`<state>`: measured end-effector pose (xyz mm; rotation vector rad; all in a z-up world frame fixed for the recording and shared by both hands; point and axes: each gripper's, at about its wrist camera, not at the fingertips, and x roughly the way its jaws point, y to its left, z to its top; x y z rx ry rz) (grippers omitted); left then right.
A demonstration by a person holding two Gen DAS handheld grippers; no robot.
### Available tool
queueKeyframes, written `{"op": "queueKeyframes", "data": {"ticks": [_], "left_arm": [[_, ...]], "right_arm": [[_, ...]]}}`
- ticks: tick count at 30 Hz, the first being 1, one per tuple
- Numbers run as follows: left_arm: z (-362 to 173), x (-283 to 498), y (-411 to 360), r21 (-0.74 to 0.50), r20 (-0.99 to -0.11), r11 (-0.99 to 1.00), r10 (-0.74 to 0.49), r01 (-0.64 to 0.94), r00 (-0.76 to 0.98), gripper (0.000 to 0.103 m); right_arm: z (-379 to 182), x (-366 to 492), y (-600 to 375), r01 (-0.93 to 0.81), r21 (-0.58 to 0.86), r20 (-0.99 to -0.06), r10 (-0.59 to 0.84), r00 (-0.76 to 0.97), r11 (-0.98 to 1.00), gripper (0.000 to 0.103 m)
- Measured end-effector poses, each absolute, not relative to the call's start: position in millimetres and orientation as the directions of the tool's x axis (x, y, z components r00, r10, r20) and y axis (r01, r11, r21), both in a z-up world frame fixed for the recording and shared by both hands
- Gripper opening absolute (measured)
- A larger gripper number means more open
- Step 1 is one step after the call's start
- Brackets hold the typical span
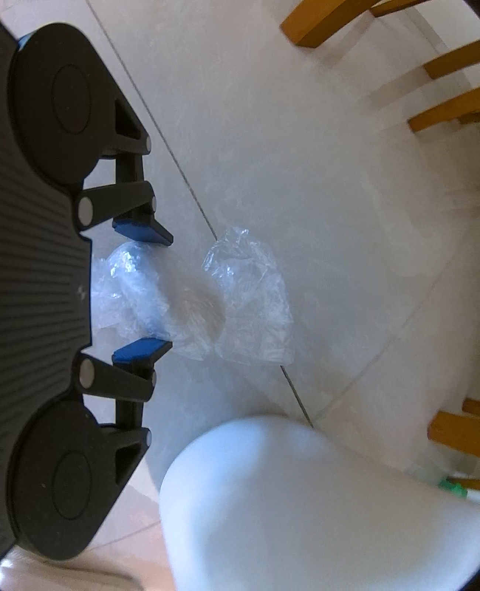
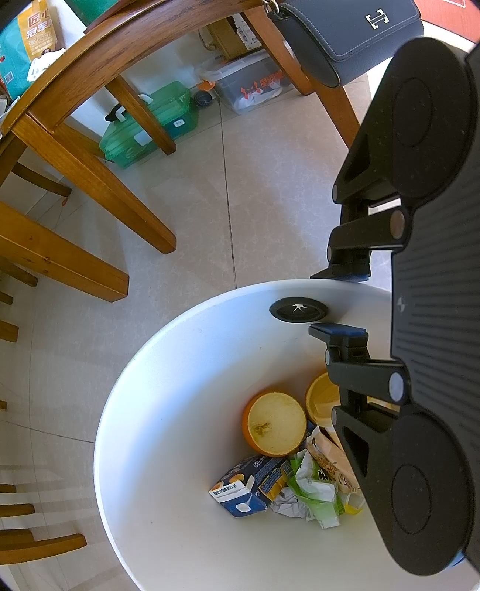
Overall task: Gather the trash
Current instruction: 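Lower the left tool onto the clear plastic bag and grasp it, then carry the plastic bag with the left tool into the bin and release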
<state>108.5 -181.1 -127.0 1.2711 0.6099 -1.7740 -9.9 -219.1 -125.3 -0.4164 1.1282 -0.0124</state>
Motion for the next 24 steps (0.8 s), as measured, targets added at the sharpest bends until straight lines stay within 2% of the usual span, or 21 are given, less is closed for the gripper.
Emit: {"op": "queueKeyframes", "data": {"ticks": [7,15,19,24], "left_arm": [[-54.0,110.1,-152.3,0.064,-0.91,-0.593,-0.365,0.803,-0.196,0.053],[52.4,88.4,-117.4,0.006,-0.859,-0.694,-0.372,0.72,-0.352,0.053],[86.9,62.5,-117.7,-0.034,-0.822,-0.742,-0.36,0.669,-0.441,0.053],[98.7,28.9,-123.3,-0.087,-0.789,-0.778,-0.328,0.622,-0.52,0.055]], "right_arm": [[-126.0,-11.5,-219.8,-0.21,-0.338,-0.869,-0.218,0.444,0.918,0.026],[-125.4,-10.2,-221.6,-0.204,-0.325,-0.875,-0.211,0.437,0.923,0.025],[-124.8,-9.7,-222.3,-0.204,-0.322,-0.876,-0.209,0.435,0.924,0.025],[-125.0,-9.0,-223.5,-0.203,-0.313,-0.879,-0.203,0.431,0.928,0.025]]}}
